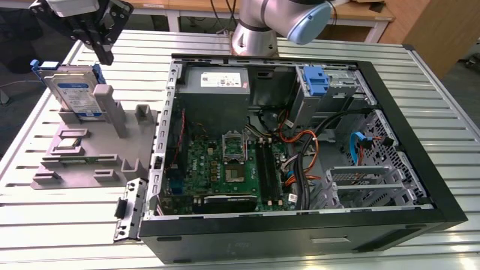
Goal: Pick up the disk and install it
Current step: 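Reach for the disk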
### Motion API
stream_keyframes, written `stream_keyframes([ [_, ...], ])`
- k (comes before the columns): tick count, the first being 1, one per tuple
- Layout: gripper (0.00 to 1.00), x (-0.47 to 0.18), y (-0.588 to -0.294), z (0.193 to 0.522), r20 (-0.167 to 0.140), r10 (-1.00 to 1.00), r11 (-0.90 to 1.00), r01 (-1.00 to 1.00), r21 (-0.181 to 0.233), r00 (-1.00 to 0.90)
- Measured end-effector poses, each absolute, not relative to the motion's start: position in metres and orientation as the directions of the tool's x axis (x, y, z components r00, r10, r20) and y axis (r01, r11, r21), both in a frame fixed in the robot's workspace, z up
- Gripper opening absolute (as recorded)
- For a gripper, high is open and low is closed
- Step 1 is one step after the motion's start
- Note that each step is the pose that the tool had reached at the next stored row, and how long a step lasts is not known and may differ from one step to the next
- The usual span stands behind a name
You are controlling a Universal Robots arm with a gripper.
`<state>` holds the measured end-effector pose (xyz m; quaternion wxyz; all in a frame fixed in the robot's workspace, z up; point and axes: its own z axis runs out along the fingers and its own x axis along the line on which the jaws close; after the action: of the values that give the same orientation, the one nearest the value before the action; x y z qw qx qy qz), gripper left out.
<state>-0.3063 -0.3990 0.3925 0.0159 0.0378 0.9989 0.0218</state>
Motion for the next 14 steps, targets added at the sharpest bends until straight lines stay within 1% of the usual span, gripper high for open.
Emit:
stream_keyframes([
  [14, 0.10, -0.337, -0.399, 0.392, -0.030, 0.076, 0.996, 0.075, 0.045, -0.997],
])
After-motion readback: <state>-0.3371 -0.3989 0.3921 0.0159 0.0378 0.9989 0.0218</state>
